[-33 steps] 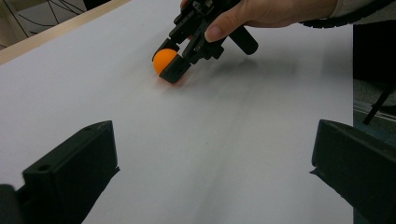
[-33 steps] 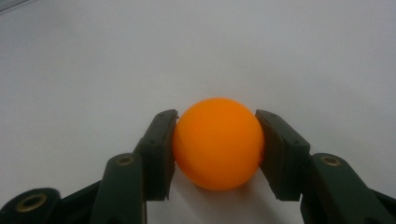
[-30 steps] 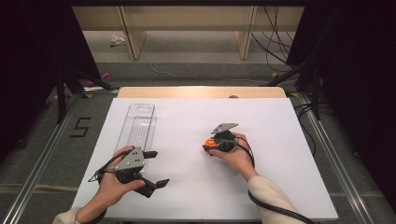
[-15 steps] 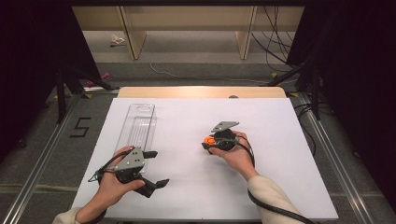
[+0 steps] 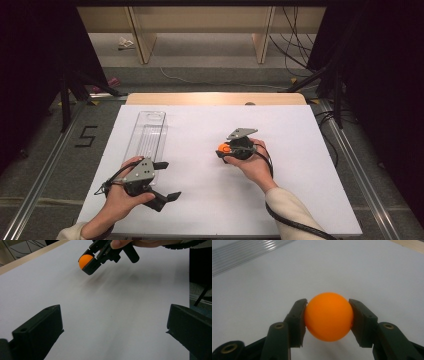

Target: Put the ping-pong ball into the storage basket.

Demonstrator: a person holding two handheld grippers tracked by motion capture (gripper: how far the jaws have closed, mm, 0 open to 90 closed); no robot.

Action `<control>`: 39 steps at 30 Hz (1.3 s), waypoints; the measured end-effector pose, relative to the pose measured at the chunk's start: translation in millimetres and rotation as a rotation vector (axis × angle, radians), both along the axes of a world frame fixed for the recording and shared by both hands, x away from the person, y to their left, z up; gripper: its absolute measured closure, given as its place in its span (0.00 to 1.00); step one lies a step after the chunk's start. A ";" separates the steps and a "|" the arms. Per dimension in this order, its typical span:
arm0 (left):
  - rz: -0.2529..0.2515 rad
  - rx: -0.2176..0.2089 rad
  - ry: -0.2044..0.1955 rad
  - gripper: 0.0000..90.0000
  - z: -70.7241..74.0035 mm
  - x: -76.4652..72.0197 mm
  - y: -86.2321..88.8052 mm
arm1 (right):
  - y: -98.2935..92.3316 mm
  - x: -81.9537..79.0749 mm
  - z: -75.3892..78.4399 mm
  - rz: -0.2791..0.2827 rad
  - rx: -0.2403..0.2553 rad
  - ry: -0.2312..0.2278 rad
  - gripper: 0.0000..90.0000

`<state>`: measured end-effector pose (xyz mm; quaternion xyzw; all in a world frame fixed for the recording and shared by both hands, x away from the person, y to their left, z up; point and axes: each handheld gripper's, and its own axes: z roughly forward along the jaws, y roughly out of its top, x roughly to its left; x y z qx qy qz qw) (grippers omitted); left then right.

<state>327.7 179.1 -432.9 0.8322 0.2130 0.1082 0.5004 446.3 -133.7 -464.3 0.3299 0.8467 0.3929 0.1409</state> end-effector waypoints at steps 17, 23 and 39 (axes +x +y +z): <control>0.000 0.000 0.001 0.00 0.0 0.2 0.0 | 2.3 -1.9 7.6 0.007 0.015 -0.016 0.57; 0.001 -0.001 0.001 0.00 -0.1 0.2 0.0 | 3.5 -2.5 9.9 0.008 0.023 -0.018 0.57; -0.001 0.001 0.000 0.00 -0.1 0.2 -0.1 | 6.0 -4.1 16.3 0.011 0.038 -0.033 0.57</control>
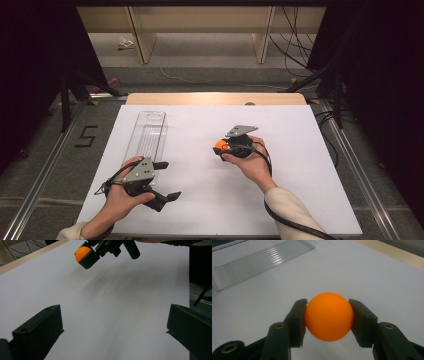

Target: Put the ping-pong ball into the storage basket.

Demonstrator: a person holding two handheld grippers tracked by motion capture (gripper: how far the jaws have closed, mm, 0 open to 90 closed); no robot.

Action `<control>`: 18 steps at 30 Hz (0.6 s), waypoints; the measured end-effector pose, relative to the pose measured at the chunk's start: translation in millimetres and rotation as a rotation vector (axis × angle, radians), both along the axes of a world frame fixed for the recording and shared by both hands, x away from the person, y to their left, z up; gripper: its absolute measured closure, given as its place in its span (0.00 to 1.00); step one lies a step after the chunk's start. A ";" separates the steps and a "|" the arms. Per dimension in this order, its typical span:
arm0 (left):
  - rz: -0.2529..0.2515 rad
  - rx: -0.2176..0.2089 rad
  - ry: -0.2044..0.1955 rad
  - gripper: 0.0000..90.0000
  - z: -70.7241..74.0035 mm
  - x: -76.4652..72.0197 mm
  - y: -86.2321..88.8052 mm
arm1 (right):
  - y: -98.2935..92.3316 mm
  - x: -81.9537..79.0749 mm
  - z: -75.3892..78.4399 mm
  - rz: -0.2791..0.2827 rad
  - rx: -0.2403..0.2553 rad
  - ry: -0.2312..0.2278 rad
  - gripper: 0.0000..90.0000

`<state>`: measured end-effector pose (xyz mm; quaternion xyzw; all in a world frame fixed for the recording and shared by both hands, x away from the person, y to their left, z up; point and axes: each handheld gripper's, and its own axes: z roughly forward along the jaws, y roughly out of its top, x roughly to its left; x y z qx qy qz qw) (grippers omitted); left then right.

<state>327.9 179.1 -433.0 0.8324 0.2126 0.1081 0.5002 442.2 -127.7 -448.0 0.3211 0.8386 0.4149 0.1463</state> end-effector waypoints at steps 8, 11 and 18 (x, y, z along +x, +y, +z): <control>0.000 0.000 0.000 0.00 0.0 0.0 0.0 | 2.3 -1.3 2.5 0.003 0.005 -0.006 0.57; 0.000 0.000 0.000 0.00 0.1 -0.1 0.0 | 3.3 -1.6 3.3 0.007 0.006 -0.011 0.57; 0.000 0.001 0.000 0.00 0.0 0.0 -0.1 | 5.3 -2.7 5.4 0.011 0.009 -0.018 0.57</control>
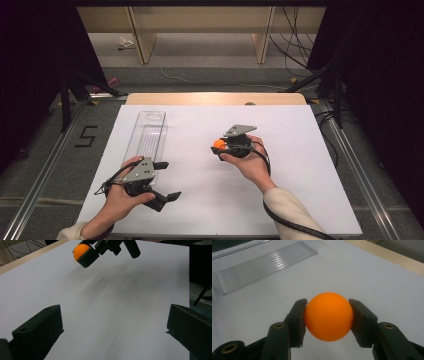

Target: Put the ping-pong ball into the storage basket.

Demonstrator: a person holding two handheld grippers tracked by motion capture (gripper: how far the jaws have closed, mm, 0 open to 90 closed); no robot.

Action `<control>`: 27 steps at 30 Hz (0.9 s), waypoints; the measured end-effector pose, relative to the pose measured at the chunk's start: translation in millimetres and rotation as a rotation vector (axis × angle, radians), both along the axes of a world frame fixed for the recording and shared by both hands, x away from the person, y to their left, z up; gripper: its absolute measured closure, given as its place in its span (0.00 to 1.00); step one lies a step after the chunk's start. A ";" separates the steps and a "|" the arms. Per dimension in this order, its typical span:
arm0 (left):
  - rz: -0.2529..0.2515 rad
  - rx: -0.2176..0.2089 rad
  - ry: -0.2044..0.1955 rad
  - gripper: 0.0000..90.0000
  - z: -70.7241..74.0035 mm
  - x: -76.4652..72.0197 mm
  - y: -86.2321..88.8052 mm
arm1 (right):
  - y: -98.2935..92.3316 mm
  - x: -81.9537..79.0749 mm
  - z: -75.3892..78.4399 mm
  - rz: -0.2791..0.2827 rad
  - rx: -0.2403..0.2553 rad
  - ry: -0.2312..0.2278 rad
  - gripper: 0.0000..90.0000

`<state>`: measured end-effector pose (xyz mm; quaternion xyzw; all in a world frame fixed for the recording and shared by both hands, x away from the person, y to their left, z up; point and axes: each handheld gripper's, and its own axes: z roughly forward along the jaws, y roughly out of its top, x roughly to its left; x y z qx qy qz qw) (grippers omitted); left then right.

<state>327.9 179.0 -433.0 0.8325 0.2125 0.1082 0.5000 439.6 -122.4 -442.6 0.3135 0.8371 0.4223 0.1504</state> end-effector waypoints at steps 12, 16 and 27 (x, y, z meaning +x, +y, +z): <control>0.001 -0.001 0.000 0.00 0.0 0.4 0.2 | 1.9 -0.9 3.6 0.003 0.008 -0.007 0.57; 0.001 -0.001 0.001 0.00 0.0 0.6 0.2 | 1.4 -1.0 4.4 0.001 0.011 -0.009 0.57; 0.001 0.001 0.002 0.00 -0.2 0.8 0.1 | 2.1 -1.5 6.5 0.003 0.017 -0.010 0.57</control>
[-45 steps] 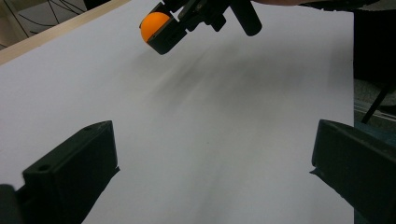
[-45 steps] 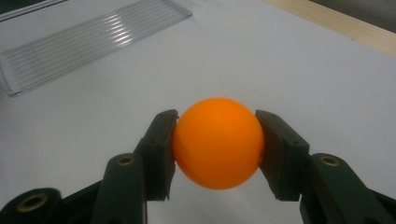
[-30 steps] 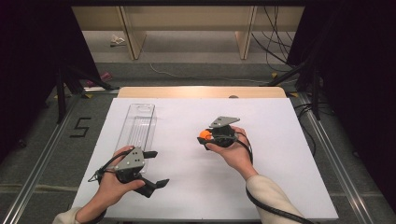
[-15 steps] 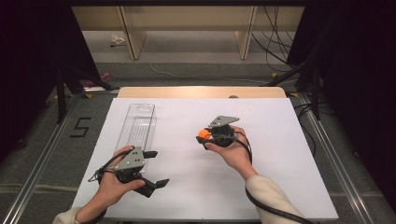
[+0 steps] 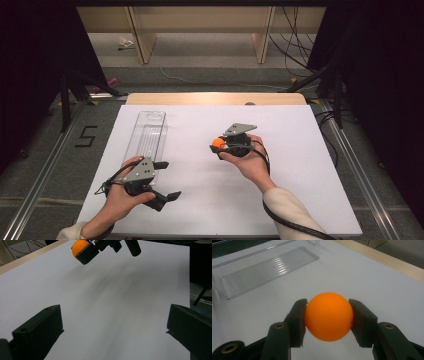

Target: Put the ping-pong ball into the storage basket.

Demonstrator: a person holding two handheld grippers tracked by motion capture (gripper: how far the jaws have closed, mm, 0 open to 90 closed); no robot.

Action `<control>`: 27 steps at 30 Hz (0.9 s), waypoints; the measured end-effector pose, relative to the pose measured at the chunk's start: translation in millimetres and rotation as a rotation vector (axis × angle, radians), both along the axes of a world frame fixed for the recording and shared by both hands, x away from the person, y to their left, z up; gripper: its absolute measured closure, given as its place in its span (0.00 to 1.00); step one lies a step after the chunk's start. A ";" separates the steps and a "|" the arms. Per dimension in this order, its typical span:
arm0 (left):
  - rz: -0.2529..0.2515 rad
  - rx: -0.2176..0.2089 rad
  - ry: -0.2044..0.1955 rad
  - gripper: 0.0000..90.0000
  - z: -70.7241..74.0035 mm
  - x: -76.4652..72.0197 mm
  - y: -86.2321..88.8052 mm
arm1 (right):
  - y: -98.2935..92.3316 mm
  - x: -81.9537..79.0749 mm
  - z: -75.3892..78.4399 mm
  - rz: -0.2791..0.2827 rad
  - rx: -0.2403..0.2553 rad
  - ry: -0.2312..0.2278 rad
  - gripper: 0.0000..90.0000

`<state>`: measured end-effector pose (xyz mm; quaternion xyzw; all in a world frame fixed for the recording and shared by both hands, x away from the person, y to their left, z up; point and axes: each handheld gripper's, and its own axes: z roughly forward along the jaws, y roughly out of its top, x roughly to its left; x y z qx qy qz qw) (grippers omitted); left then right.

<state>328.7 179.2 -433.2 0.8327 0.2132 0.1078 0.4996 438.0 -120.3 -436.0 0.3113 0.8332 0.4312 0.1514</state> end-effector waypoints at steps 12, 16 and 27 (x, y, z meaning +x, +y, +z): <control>0.001 -0.002 -0.002 0.00 0.1 -0.3 0.9 | 5.6 -1.2 3.4 0.011 0.006 -0.009 0.57; 0.000 -0.001 -0.002 0.00 0.2 -0.5 0.7 | 7.4 -1.8 4.4 0.016 0.006 -0.011 0.57; 0.001 -0.002 -0.002 0.00 0.1 -0.4 0.7 | 14.1 -3.3 7.7 0.031 0.009 -0.014 0.57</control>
